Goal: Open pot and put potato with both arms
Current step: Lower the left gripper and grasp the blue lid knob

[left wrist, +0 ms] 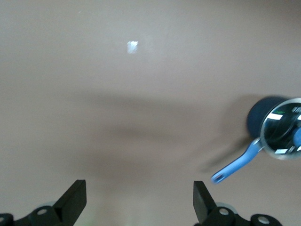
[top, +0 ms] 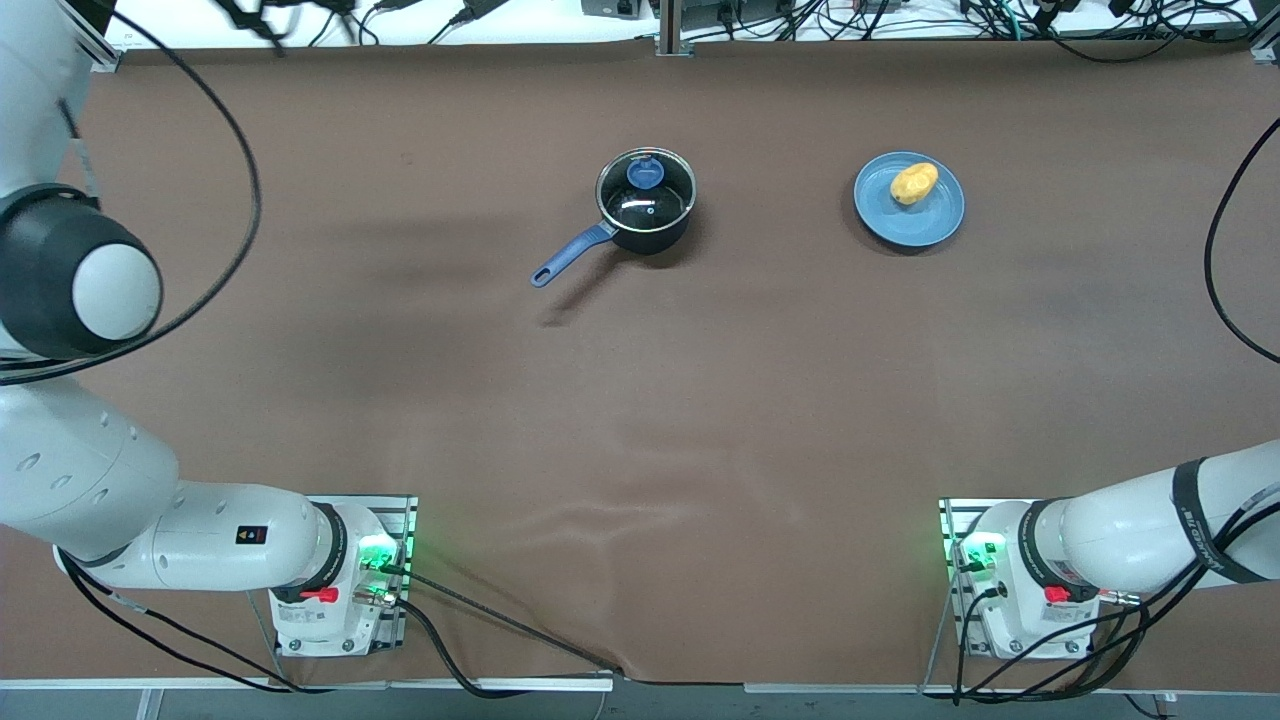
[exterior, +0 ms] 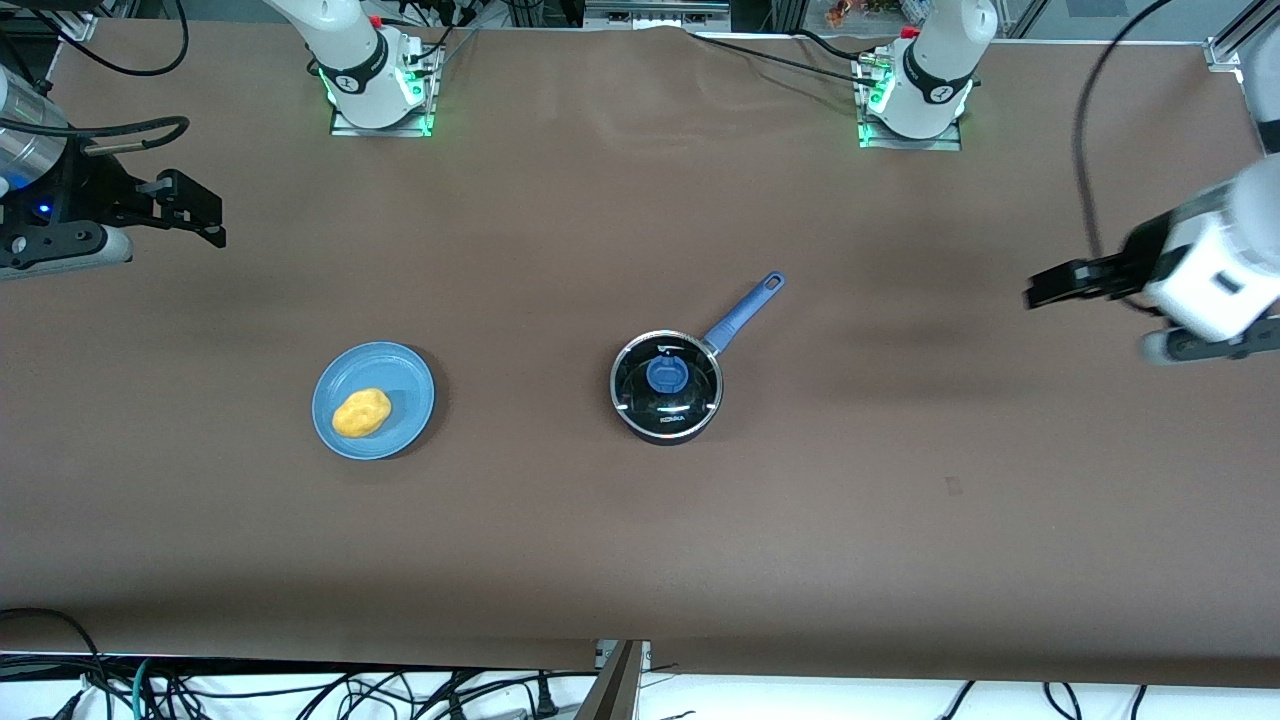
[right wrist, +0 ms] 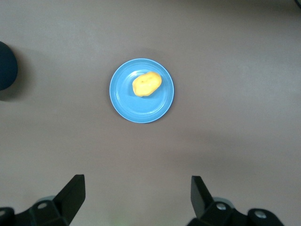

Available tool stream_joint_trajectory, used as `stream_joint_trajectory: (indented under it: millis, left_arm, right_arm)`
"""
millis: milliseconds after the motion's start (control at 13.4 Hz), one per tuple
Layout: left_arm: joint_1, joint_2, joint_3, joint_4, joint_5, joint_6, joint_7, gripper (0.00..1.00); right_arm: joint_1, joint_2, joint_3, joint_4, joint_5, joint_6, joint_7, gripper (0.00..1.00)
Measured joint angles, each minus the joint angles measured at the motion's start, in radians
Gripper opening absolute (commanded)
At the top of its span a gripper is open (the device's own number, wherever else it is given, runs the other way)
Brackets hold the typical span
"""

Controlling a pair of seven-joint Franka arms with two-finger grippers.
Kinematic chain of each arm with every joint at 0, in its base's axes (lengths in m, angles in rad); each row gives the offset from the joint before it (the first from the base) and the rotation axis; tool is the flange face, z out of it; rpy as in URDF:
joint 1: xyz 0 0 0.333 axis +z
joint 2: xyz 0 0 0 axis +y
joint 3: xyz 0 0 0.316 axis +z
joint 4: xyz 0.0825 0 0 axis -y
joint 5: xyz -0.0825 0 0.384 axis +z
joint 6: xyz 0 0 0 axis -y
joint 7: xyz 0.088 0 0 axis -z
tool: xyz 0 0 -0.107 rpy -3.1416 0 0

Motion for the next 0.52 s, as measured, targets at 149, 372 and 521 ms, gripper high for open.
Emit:
stream_joint_trajectory:
  millis: [149,372,521]
  left_arm:
    - [-0.113,0.031,-0.005,-0.003,0.0,0.051,-0.196,1.0]
    - [-0.258,0.099,-0.007,-0.006,0.0,0.15,-0.405,1.0]
    - [-0.322,0.155,-0.008,-0.008,0.0,0.237,-0.462,1.0]
  right_arm:
    - [0.0,0.0,0.0,0.0,0.0,0.0,0.0,1.0]
    - [0.0,0.0,0.0,0.0,0.0,0.0,0.0,0.99]
    - [0.0,0.0,0.0,0.0,0.0,0.0,0.0,0.99]
